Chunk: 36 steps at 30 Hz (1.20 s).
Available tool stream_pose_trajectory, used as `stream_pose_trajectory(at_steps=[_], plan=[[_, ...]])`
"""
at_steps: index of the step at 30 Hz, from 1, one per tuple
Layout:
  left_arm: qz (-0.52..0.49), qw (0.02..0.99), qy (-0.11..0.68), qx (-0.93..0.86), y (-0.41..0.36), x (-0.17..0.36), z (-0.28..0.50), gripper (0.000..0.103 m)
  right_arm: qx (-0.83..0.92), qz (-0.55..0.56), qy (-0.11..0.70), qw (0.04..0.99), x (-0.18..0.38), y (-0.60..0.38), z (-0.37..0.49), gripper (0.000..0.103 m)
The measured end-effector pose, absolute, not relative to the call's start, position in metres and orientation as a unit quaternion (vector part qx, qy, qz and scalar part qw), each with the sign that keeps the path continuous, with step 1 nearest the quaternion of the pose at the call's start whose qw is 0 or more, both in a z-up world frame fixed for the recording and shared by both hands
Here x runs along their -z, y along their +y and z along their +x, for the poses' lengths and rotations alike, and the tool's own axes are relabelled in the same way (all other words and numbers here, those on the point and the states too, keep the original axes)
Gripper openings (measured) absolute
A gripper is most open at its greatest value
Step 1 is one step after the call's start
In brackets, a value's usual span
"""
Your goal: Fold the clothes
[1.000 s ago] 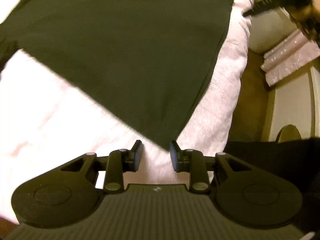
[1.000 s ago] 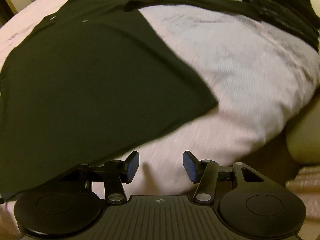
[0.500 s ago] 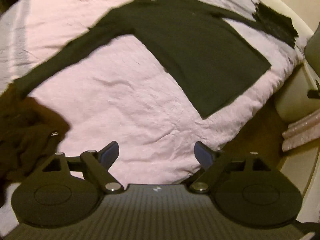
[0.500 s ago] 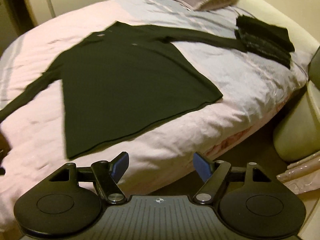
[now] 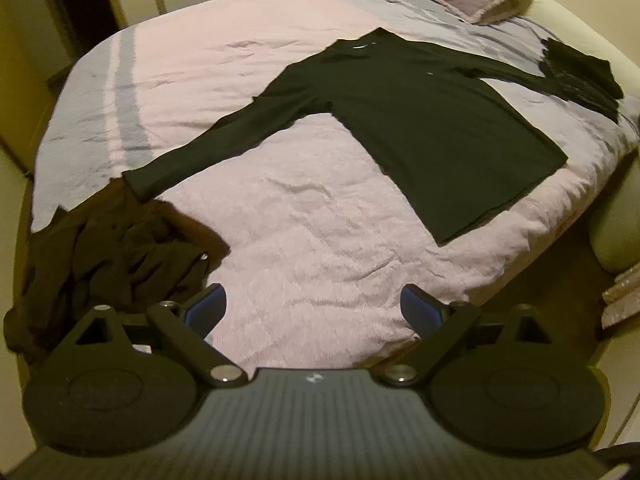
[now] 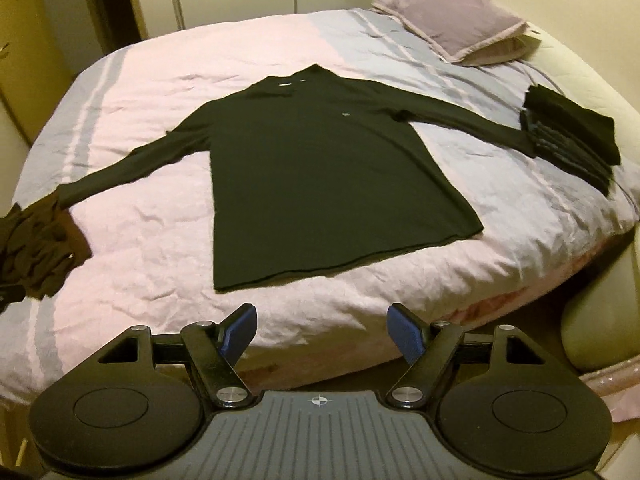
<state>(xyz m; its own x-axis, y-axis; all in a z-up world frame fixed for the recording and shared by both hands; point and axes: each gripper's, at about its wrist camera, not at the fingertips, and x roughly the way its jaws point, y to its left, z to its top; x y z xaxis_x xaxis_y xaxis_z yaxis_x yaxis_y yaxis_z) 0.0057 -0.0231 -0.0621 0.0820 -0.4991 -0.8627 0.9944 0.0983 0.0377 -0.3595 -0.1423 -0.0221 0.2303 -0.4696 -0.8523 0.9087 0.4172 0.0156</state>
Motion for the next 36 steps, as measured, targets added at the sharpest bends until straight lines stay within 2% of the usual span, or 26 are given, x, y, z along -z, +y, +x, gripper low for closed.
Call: stream_pose_trajectory(at_steps=[12, 36], plan=[[0.331, 0.674, 0.366, 0.55, 0.001, 0.054, -0.012, 0.092, 0.446, 0.27, 0.407, 0.75, 0.021, -0.14, -0.381, 0.075], [0.342, 0.676, 0.356, 0.547, 0.003, 0.052, -0.028, 0.092, 0.422, 0.279, 0.405, 0.762, 0.026, -0.139, -0.379, 0.075]])
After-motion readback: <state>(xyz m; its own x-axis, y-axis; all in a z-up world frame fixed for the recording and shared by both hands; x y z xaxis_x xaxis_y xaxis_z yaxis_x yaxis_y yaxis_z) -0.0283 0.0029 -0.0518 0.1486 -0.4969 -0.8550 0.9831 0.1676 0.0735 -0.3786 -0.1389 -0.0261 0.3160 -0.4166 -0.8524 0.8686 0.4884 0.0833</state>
